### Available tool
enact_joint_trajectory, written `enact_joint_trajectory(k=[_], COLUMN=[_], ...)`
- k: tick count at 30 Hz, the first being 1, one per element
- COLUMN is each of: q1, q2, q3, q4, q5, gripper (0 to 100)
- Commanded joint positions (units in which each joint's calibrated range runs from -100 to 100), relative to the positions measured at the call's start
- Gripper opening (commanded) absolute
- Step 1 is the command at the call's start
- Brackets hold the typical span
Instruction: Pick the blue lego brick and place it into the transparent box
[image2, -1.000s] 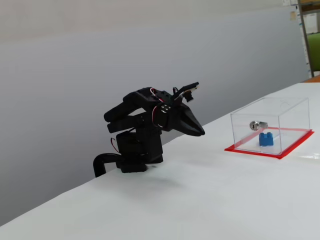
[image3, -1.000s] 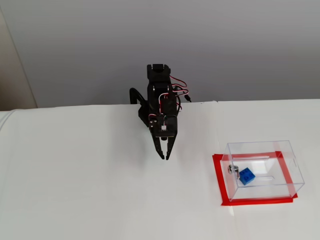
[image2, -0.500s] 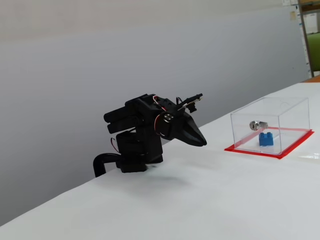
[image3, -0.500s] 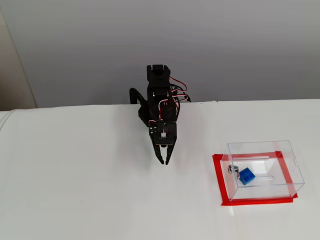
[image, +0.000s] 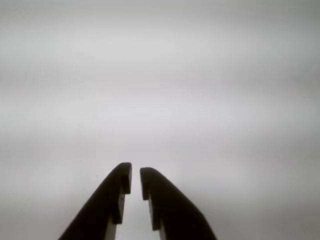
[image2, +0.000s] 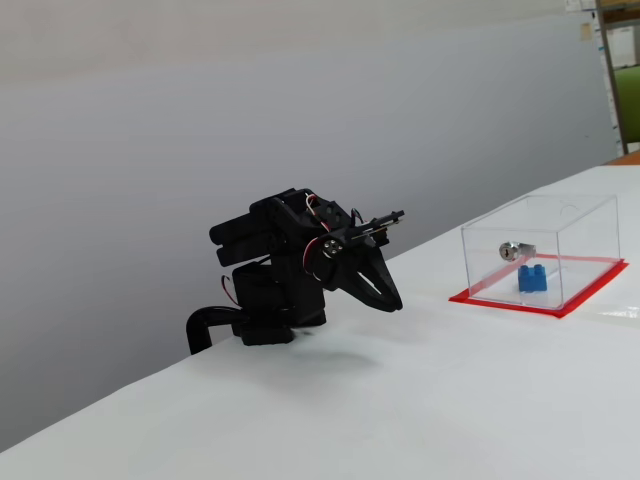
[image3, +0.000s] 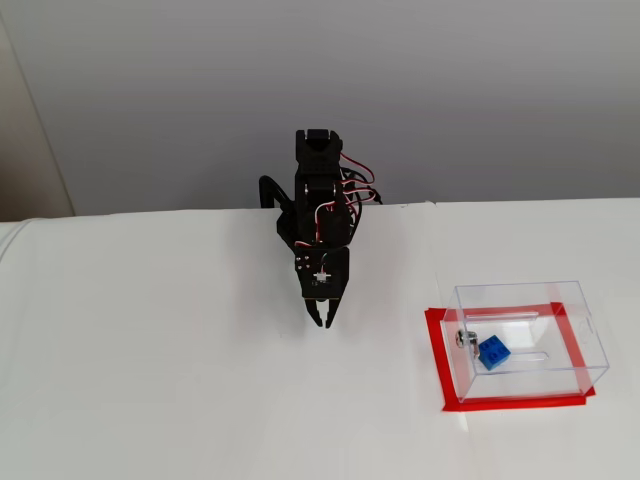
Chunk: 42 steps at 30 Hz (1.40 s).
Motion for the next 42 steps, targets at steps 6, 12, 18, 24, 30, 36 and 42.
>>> enact_joint_trajectory(k=[6, 12, 18, 24, 30, 36, 42], q1=[0.05, 0.05, 0.05, 0.05, 0.05, 0.05, 0.05], q2=[-0.59, -0.59, -0.59, -0.59, -0.59, -0.59, -0.59], q3=[0.51, 0.51, 0.51, 0.51, 0.51, 0.51, 0.51], q4=[0.02, 0.02, 0.02, 0.02, 0.02, 0.02, 0.02], q5=[0.35, 0.35, 0.35, 0.35, 0.35, 0.35, 0.35], gripper=[2, 2, 2, 2, 2, 2, 2])
